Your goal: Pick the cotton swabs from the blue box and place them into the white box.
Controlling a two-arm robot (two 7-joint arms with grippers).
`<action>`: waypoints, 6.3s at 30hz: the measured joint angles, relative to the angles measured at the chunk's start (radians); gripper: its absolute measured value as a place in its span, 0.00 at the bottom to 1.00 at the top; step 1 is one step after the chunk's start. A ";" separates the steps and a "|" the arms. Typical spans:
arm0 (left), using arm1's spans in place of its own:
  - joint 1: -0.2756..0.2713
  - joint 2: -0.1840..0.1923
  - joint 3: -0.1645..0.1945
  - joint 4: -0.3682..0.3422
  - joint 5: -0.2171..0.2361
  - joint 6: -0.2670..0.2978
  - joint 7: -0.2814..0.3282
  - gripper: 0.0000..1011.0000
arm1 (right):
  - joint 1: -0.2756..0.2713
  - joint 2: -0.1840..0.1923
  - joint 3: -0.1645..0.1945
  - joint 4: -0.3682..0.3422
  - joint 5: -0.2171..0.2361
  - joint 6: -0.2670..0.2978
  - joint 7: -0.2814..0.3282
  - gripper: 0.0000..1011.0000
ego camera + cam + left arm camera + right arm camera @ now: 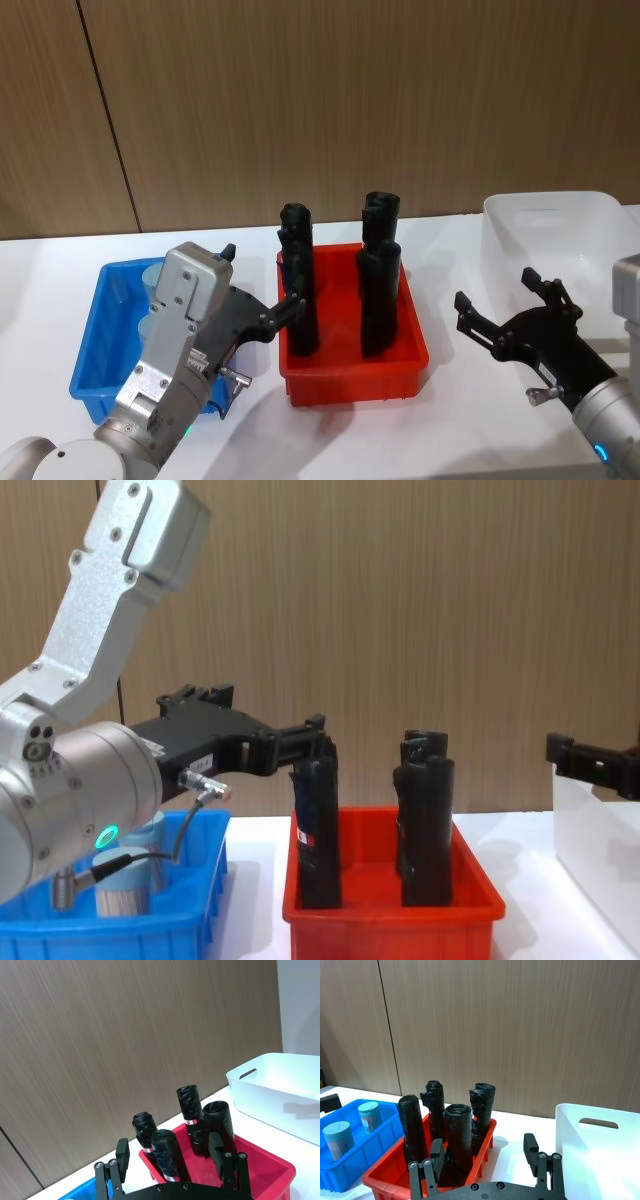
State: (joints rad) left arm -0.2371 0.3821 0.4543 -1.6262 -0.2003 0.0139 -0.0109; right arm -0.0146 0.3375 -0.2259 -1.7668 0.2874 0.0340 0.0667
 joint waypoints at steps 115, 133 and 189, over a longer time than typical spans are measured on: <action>-0.156 0.004 -0.161 0.375 -0.221 0.249 -0.091 0.99 | 0.000 0.000 0.000 0.000 0.000 0.000 0.000 0.99; -0.232 -0.029 -0.155 0.525 -0.188 0.212 -0.187 0.99 | 0.000 0.000 0.000 0.000 0.000 0.000 0.000 0.99; -0.187 0.027 -0.185 0.209 -0.129 0.206 -0.260 0.66 | 0.000 0.000 0.000 0.000 0.000 0.000 0.000 0.99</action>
State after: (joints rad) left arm -0.4237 0.4087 0.2690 -1.4173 -0.3290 0.2201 -0.2707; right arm -0.0147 0.3375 -0.2258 -1.7668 0.2873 0.0340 0.0667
